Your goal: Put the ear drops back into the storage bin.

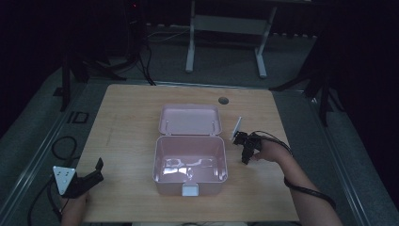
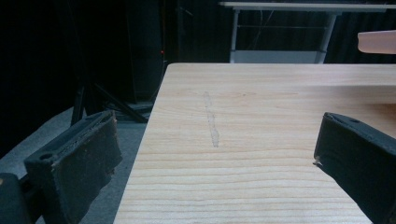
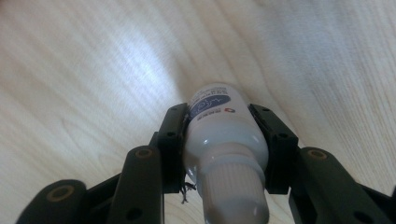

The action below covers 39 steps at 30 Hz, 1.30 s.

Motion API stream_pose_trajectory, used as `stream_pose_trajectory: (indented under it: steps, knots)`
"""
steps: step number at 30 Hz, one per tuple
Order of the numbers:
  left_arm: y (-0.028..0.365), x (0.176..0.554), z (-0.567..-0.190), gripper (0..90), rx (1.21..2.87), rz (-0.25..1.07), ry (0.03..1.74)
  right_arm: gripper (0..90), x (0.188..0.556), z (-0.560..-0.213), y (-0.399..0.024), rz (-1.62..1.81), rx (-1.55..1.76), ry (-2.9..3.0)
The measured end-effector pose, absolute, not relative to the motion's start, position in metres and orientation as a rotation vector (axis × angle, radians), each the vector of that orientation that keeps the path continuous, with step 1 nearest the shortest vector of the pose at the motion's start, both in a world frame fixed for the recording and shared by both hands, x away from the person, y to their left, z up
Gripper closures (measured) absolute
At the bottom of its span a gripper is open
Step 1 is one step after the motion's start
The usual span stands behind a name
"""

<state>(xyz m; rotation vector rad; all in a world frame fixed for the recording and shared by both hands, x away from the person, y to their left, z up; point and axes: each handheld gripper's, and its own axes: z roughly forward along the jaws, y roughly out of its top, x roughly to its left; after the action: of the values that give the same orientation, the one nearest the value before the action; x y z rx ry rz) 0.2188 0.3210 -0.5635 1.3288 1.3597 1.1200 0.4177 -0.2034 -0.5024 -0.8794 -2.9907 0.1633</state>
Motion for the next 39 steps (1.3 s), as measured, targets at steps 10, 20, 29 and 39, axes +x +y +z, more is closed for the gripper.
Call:
stream_pose_trajectory:
  steps: [10, 20, 29, 39]
  knots:
    - [0.321, 0.219, -0.563, 0.5, 1.331, 1.121, 1.361, 59.5, 0.401, -0.502, -0.209, 0.112, -0.575, -3.066]
    - [0.321, 0.219, -0.563, 0.5, 1.331, 1.12, 1.361, 59.5, 0.378, -0.499, -0.21, 0.099, -0.207, -3.109]
    - [0.321, 0.219, -0.563, 0.5, 1.331, 1.121, 1.362, 59.5, 0.36, -0.497, -0.21, 0.125, 0.07, -3.21]
    - [0.321, 0.219, -0.563, 0.5, 1.33, 1.123, 1.362, 59.5, 0.348, -0.492, -0.206, 0.093, 0.207, -3.18]
